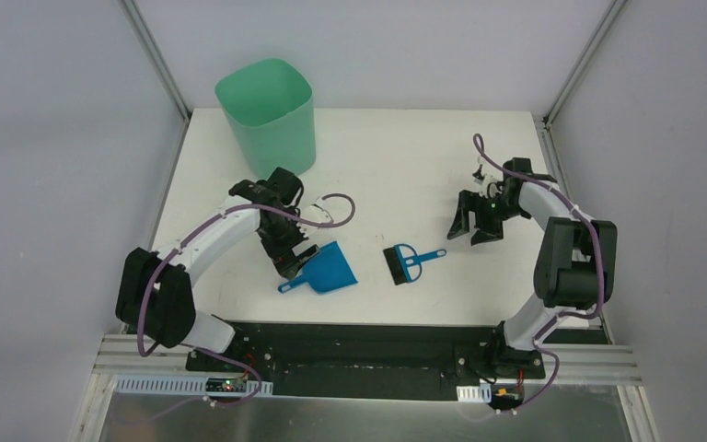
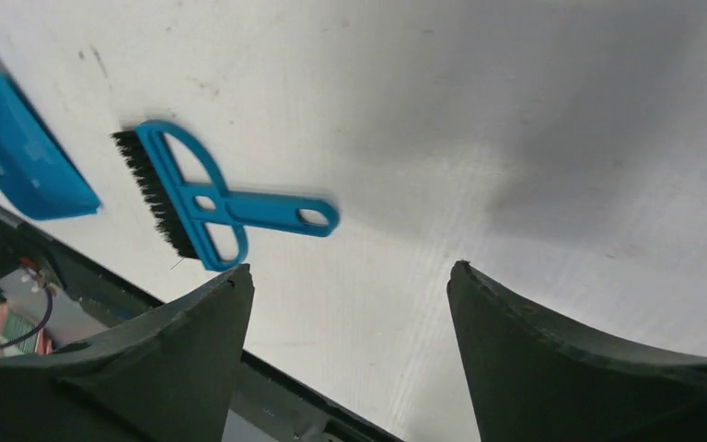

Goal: Sweep away the paper scraps from the table

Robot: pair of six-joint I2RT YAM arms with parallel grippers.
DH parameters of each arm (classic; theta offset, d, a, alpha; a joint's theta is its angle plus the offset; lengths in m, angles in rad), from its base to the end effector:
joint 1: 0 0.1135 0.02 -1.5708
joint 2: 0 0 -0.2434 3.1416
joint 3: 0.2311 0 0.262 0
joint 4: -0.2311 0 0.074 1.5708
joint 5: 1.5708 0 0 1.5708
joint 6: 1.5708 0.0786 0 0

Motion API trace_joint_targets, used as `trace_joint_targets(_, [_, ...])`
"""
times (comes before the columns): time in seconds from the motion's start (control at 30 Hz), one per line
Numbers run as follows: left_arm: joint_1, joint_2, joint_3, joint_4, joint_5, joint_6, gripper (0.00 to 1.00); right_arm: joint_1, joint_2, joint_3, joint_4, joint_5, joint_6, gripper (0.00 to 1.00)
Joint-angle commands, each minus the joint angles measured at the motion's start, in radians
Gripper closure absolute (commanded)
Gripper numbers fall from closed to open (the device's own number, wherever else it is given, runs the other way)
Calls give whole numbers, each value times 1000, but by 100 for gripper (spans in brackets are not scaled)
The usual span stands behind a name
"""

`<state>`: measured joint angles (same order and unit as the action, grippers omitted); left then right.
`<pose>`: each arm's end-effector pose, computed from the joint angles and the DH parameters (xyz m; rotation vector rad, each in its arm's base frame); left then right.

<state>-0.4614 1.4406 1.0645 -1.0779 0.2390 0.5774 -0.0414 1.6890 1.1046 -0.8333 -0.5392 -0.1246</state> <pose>0.2292 -0.1347 0.1676 1.5032 2.5867 -0.3485 0.3175 0.0272 0.1248 -0.1788 2.8435 0.7663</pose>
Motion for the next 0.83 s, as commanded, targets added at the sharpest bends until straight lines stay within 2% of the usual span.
trace_joint_targets(0.0, [61, -64, 3, 100, -30, -80, 1, -54, -73, -5, 59, 93, 16, 17])
trace_joint_targets(0.13, [114, -112, 28, 139, -33, -85, 1, -86, -149, -22, 101, 79, 37, 12])
trace_joint_targets(0.2, [175, -141, 34, 192, -29, -118, 1, -92, -193, -30, 134, 94, 55, 8])
trace_joint_targets(0.37, [376, -294, -63, 432, 160, -286, 1, -101, -351, -93, 290, 161, 154, 5])
trace_joint_targets(0.5, [403, -459, -235, 664, 139, -336, 1, -108, -449, -146, 374, 197, 189, 4])
trace_joint_targets(0.63, [410, -449, -253, 692, 53, -384, 1, -119, -470, -171, 426, 232, 204, 6])
trace_joint_targets(0.8, [426, -463, -279, 713, 51, -381, 1, -124, -451, -170, 439, 211, 217, 7])
